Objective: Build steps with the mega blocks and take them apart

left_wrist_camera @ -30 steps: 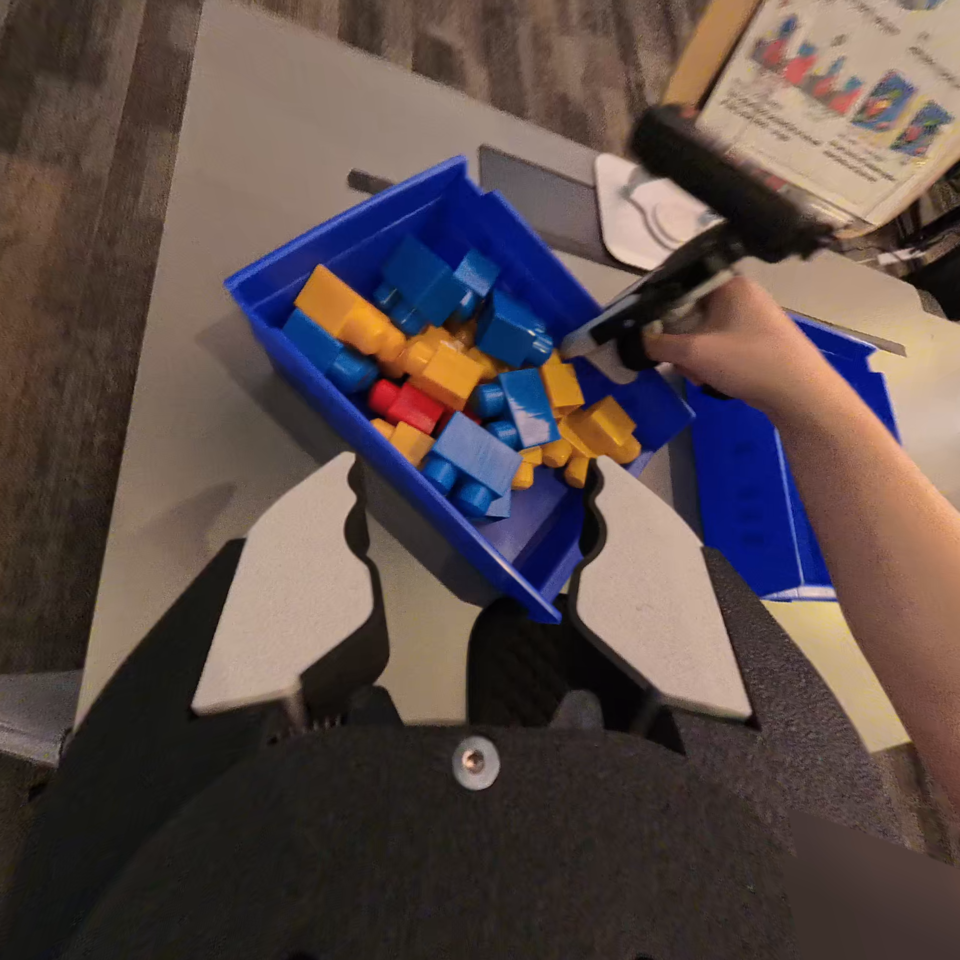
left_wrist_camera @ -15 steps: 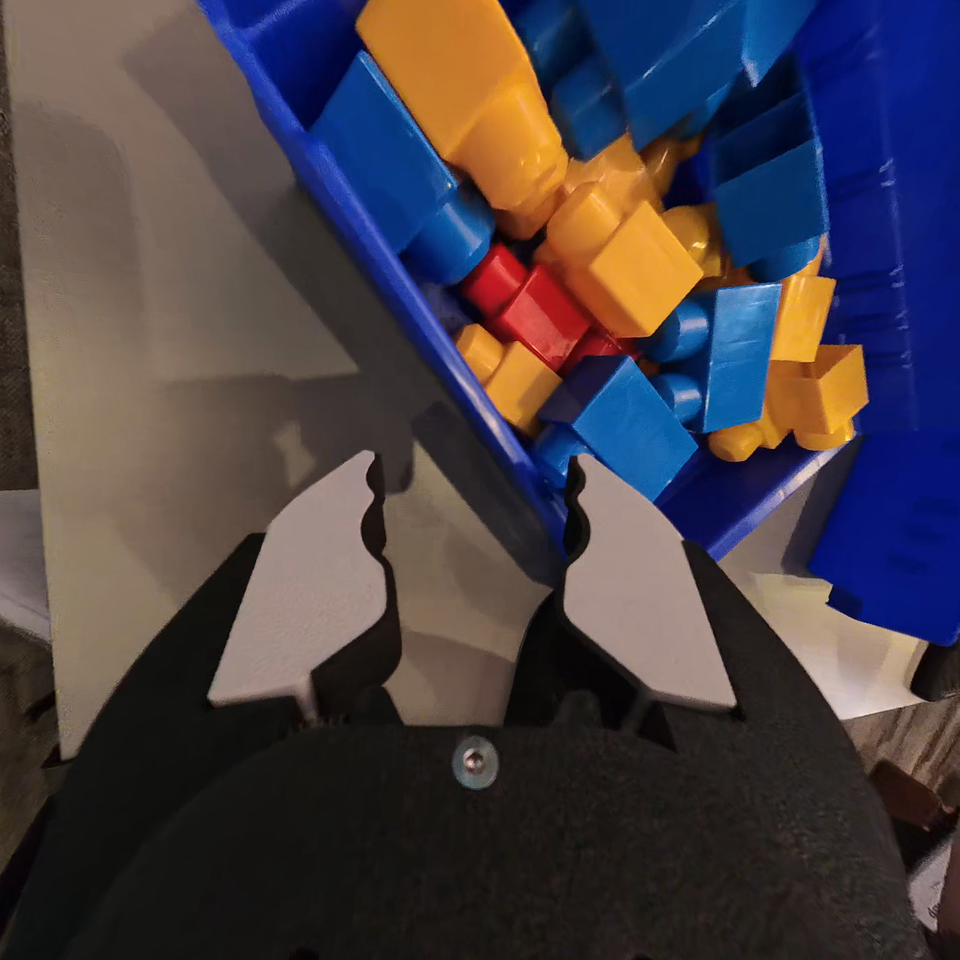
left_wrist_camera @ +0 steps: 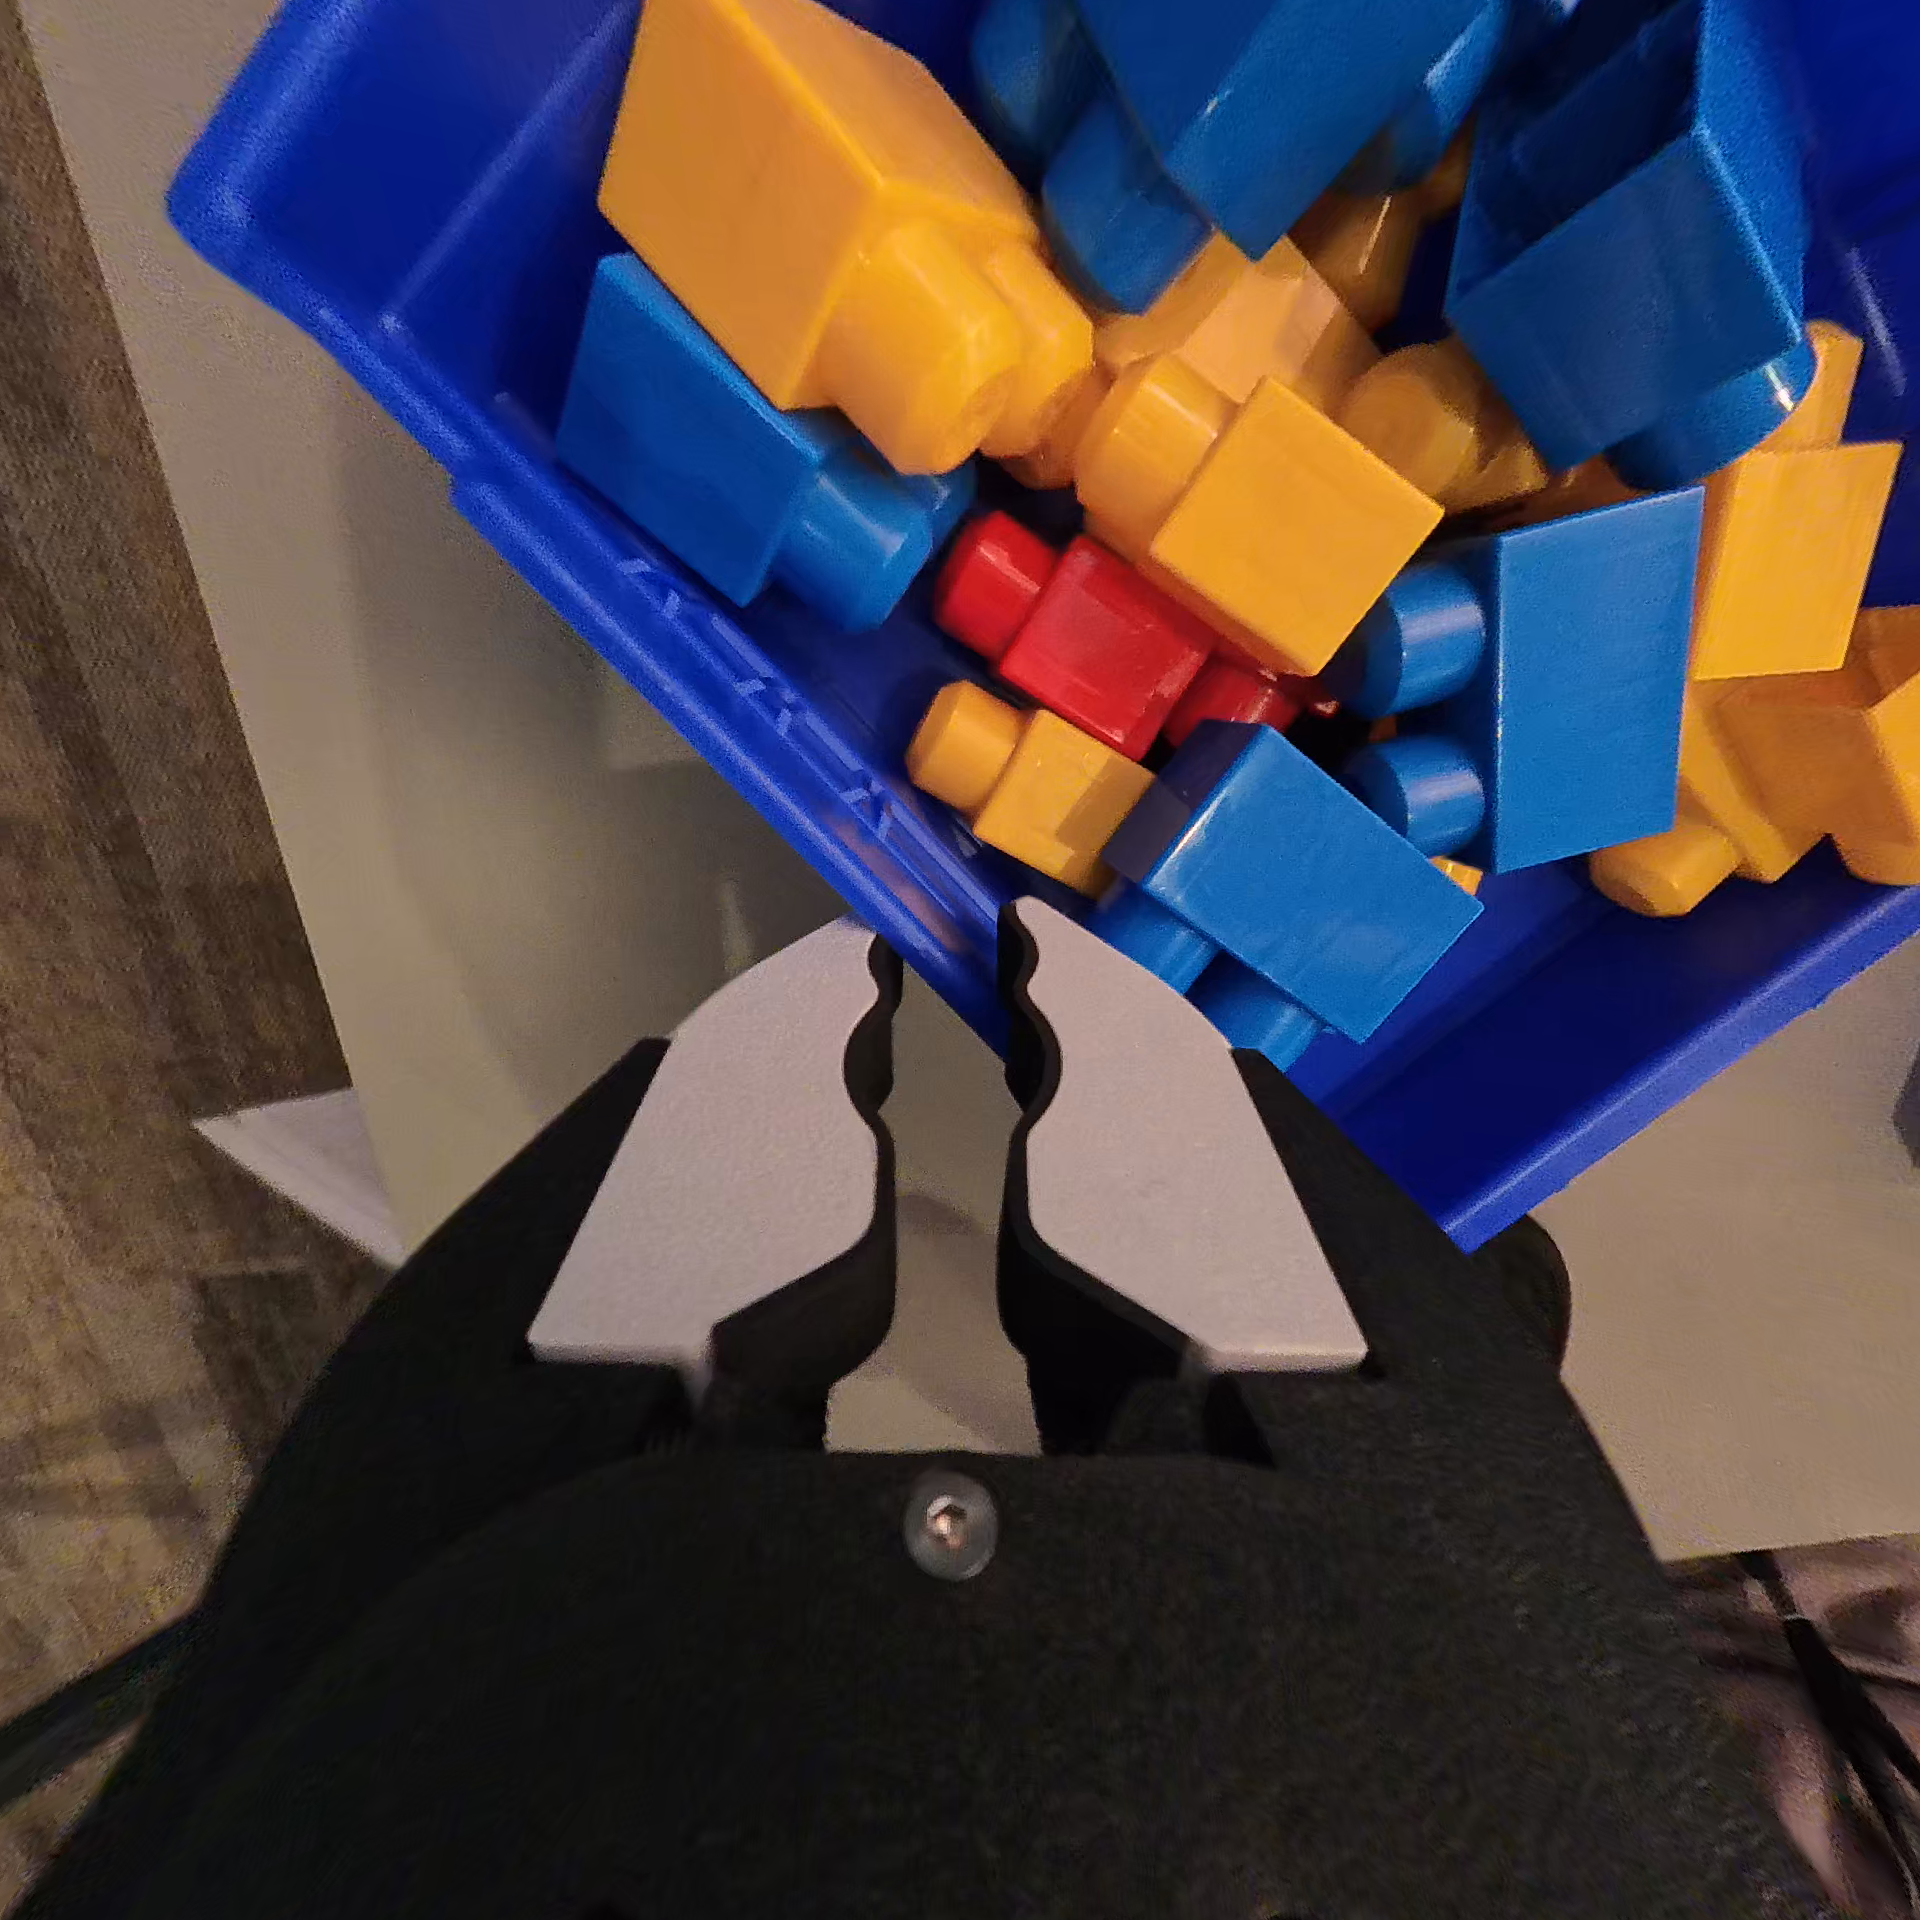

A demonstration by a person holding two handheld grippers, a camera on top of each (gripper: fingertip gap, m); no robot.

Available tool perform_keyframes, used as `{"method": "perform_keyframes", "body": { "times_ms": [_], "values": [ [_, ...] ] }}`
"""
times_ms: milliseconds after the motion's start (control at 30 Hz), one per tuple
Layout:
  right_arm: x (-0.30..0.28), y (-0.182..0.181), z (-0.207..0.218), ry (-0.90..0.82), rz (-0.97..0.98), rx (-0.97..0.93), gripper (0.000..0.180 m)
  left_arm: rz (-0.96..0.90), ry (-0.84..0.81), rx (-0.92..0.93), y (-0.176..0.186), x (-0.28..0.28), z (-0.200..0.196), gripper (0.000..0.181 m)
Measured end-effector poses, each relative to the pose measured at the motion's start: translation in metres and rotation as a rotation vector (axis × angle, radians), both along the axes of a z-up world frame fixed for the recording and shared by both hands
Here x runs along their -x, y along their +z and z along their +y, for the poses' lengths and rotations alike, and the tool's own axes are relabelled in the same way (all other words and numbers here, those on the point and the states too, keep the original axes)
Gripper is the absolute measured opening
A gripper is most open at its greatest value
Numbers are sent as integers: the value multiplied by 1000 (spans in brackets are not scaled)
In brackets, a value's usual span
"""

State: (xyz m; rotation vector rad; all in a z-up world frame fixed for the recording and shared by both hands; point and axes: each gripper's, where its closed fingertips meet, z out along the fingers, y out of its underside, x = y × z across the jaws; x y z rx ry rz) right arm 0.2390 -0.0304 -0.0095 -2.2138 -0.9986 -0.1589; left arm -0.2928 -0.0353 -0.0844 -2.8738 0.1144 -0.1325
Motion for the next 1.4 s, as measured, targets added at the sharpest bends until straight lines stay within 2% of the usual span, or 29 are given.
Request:
{"method": "perform_keyframes", "body": {
  "times_ms": [200, 333, 467, 667, 900, 1000, 1100, 1200, 1333, 1400],
  "values": [
    [-42, -24, -9, -69, -35, 66, 34, -99, -64, -91, 2, -1, 27, 16],
    [-59, -31, -15, -95, -39, 86, 34, -242, 108, -125, 5, 2, 35, 14],
    [-62, -32, -18, -98, -29, 78, 34, -350, 192, -63, 7, -9, 13, 17],
    [-55, -31, -21, -74, -25, 70, 34, -222, 187, 51, 1, -20, -17, 24],
    [-50, -33, -24, -40, -38, 76, 34, -41, 95, 266, -29, -38, -39, 22],
    [-48, -32, -25, -26, -34, 74, 34, 20, 88, 252, -29, -28, -37, 18],
    [-48, -33, -26, -19, -37, 78, 34, -26, 94, 190, -29, -8, -32, 8],
    [-51, -36, -27, -14, -56, 88, 34, -34, 18, 115, -28, 9, -29, 7],
    [-56, -38, -24, -16, -81, 93, 34, 107, -142, 69, -29, 17, -21, 11],
    [-55, -38, -22, -21, -79, 93, 34, 84, -162, 52, -29, 11, -14, 10]
  ]
}}
